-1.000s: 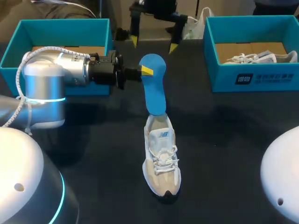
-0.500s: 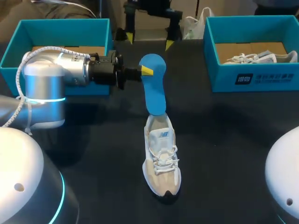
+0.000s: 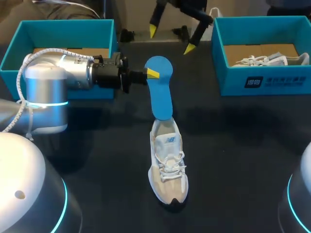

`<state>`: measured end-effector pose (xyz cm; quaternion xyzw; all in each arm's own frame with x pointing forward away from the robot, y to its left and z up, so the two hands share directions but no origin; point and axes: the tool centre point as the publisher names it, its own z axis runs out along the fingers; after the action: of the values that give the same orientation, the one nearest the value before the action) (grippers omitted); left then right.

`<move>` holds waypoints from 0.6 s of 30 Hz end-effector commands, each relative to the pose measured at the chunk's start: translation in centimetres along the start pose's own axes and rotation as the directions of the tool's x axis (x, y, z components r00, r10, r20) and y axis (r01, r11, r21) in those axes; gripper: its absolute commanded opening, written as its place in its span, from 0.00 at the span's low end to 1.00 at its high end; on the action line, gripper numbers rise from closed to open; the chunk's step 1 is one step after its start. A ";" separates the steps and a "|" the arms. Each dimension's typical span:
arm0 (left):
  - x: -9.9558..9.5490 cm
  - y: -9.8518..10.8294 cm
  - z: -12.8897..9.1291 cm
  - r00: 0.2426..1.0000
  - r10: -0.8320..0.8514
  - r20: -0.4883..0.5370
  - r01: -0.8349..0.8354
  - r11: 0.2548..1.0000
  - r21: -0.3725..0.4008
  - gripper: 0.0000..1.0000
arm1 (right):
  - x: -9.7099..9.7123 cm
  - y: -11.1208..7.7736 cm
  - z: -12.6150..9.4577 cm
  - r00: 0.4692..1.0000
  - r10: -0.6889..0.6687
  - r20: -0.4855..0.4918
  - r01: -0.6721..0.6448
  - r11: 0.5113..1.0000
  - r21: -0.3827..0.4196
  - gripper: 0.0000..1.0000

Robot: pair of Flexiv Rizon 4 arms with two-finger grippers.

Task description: Take the shoe out of the shoebox, open the shoe tongue, remove and reinsert the insole, then place the shoe into the shoebox

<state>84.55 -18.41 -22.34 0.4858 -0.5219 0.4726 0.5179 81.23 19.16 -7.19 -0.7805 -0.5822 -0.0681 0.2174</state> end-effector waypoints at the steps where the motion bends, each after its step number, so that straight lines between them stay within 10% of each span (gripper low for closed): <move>1: 0.0 0.1 0.0 1.000 0.000 0.001 0.000 1.000 0.002 0.00 | -1.7 0.1 -0.2 0.915 -0.007 -0.403 0.007 1.000 -0.002 1.00; 18: 0.0 0.1 0.0 1.000 0.000 0.001 0.000 1.000 0.002 0.00 | -4.1 1.2 2.5 0.757 -0.118 -0.642 0.115 0.992 -0.047 1.00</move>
<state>84.55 -18.41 -22.33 0.4858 -0.5219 0.4726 0.5179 80.91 16.48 -10.48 -0.7304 -0.5880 -0.1966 0.2867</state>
